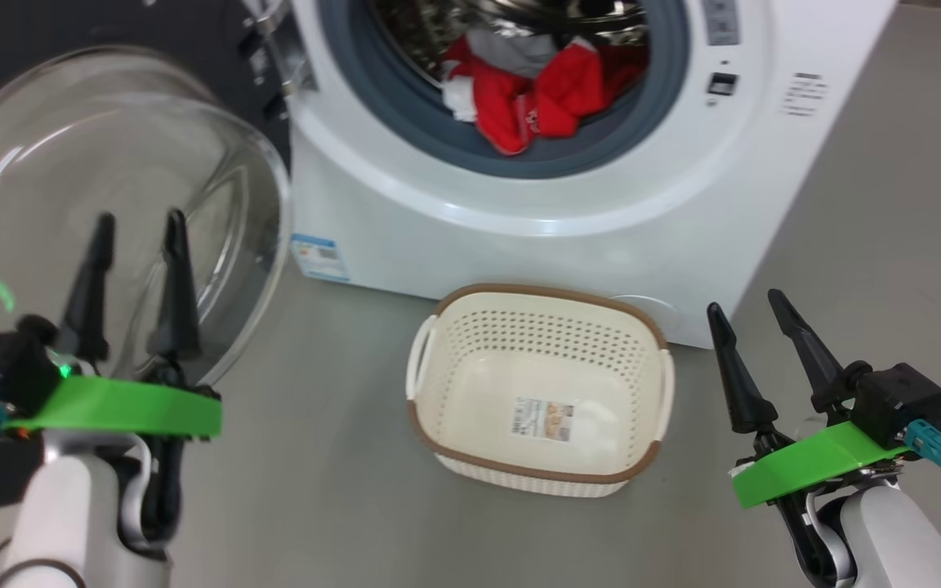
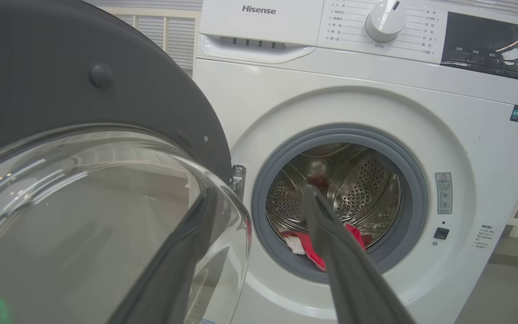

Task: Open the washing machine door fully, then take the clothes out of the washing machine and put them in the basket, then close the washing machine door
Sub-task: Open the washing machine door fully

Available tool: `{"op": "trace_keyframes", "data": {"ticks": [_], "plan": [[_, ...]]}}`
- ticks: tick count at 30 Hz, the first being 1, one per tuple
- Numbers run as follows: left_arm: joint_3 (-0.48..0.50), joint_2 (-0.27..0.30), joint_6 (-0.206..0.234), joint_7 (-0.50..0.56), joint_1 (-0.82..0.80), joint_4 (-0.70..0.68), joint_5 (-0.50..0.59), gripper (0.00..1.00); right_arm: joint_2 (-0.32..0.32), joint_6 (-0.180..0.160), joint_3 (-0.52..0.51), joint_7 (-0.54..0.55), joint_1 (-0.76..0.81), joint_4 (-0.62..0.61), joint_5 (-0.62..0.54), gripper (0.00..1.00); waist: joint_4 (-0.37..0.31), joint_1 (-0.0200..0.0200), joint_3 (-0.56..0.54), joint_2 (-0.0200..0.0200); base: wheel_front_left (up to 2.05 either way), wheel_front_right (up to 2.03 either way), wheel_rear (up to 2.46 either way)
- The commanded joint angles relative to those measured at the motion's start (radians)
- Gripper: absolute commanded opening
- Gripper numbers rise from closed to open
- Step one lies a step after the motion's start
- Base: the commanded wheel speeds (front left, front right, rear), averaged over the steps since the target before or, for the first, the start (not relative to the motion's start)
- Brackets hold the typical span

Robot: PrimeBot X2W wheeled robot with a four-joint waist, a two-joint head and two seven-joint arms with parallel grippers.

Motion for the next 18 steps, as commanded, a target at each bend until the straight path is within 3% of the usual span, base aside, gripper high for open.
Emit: {"op": "trace_keyframes", "data": {"ticks": [1, 14, 18], "plan": [[0.008, 0.045, -0.005, -0.007, 0.012, -0.015, -0.02, 1.0, 0.008, 0.006, 0.009, -0.006, 0.001, -0.03, -0.023, 1.0, -0.067, 0.0, -0.023, -0.0001, 0.0, 0.0, 0.0], [-0.051, 0.068, -0.006, -0.03, 0.118, -0.001, -0.038, 1.0, 0.019, 0.006, -0.016, -0.006, 0.024, -0.069, -0.039, 1.0, -0.231, 0.0, -0.046, -0.0001, 0.0, 0.0, 0.0], [-0.03, 0.061, -0.007, -0.031, 0.17, -0.026, -0.029, 1.0, 0.014, 0.006, -0.022, -0.006, 0.035, -0.077, -0.031, 1.0, -0.274, 0.0, -0.059, -0.0001, 0.0, 0.0, 0.0]]}}
